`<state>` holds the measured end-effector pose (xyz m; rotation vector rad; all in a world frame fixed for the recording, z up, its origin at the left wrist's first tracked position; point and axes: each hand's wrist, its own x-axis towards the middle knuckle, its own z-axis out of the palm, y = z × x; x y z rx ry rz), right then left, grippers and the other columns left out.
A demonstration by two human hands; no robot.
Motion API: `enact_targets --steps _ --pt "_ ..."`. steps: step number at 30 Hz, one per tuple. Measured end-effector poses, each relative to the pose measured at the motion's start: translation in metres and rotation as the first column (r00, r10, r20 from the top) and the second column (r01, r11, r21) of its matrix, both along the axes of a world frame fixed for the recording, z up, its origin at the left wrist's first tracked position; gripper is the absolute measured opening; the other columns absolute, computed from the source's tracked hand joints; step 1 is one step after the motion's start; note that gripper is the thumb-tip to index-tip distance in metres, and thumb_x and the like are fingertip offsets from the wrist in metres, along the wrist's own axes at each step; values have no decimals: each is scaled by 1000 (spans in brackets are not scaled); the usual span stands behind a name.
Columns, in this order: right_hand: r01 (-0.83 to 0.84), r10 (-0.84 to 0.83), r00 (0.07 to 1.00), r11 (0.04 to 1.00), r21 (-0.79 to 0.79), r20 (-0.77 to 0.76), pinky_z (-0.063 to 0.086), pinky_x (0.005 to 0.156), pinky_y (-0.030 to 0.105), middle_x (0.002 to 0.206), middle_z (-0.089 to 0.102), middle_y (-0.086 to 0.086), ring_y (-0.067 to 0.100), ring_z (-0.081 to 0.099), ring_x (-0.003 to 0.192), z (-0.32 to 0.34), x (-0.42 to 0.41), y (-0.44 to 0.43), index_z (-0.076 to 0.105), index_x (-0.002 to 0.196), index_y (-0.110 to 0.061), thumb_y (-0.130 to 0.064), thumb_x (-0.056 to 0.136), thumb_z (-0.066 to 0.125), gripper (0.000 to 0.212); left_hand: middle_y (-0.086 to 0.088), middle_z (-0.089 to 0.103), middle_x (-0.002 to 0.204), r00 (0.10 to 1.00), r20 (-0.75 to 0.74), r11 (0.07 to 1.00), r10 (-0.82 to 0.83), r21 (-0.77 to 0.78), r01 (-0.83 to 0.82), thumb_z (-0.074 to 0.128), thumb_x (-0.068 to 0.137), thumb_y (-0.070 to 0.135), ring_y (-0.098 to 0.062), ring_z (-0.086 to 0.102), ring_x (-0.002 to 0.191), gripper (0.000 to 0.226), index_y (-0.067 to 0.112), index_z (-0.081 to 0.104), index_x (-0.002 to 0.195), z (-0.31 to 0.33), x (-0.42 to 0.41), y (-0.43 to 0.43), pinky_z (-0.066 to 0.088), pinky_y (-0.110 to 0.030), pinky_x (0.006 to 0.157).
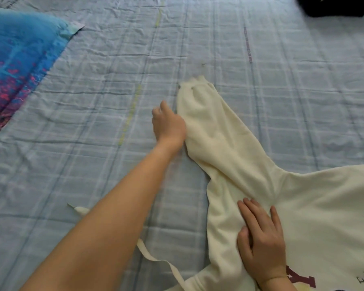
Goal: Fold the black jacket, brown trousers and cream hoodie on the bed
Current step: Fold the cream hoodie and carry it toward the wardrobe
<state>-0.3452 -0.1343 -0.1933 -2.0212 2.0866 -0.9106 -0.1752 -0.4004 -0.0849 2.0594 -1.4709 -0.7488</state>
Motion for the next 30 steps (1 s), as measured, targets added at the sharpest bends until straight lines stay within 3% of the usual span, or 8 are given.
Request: enact_targets --steps 2,3,5,7,13,17,25,30 --pt "2 -2 1000 1000 -1 -1 32 114 57 136 60 7 20 53 130 -1 0 1 66 128 -8 -18 84 43 50 -19 33 153 940 226 906 -254 -283 313 41 95 13 -35 33 139 55 9 33 150 -16 -18 26 26 -44 114" --pt "3 -3 1000 1000 -3 0 32 113 57 136 60 7 19 53 130 -1 0 2 66 128 -8 -18 84 43 50 -16 32 156 837 353 789 -419 -314 527 41 96 20 -33 30 143 55 11 34 150 -26 -29 37 22 -45 117" --pt "2 -2 1000 1000 8 1 31 113 57 137 60 6 19 52 130 0 -1 1 65 129 -8 -18 84 43 51 -9 22 161 575 544 612 -611 -136 779 31 100 36 -27 17 149 55 18 29 153 -46 -42 48 9 -46 120" --pt "2 -2 1000 1000 29 -1 31 114 56 137 60 7 20 53 130 3 0 0 65 129 -8 -18 83 43 52 -7 11 164 485 560 626 -672 79 776 24 102 46 -24 6 151 57 26 18 155 -63 -43 48 -1 -45 121" --pt "11 -9 1000 997 78 -29 30 115 56 135 61 8 23 55 129 11 1 -1 64 130 -8 -20 83 43 52 -9 9 164 500 529 662 -685 166 731 26 101 49 -26 6 151 59 31 13 156 -73 -43 45 1 -45 120" --pt "22 -21 1000 997 78 -11 30 115 55 135 61 7 23 55 128 11 3 1 64 130 -9 -20 84 43 52 -10 13 163 519 557 644 -648 38 764 28 101 46 -28 10 150 57 28 21 155 -65 -52 54 3 -49 119" --pt "26 -26 1000 992 124 -7 32 113 56 131 63 8 24 58 124 29 5 -1 67 125 -8 -25 82 44 51 -5 11 164 490 558 631 -670 80 772 25 102 46 -21 8 151 57 33 12 156 -89 -47 65 2 -44 120" --pt "54 -49 997 995 79 -62 21 117 54 151 46 8 27 39 142 55 -2 -51 51 144 -19 -32 89 40 58 -4 9 164 462 529 582 -712 75 810 24 101 50 -21 7 151 57 37 12 155 -90 -39 51 0 -43 120"
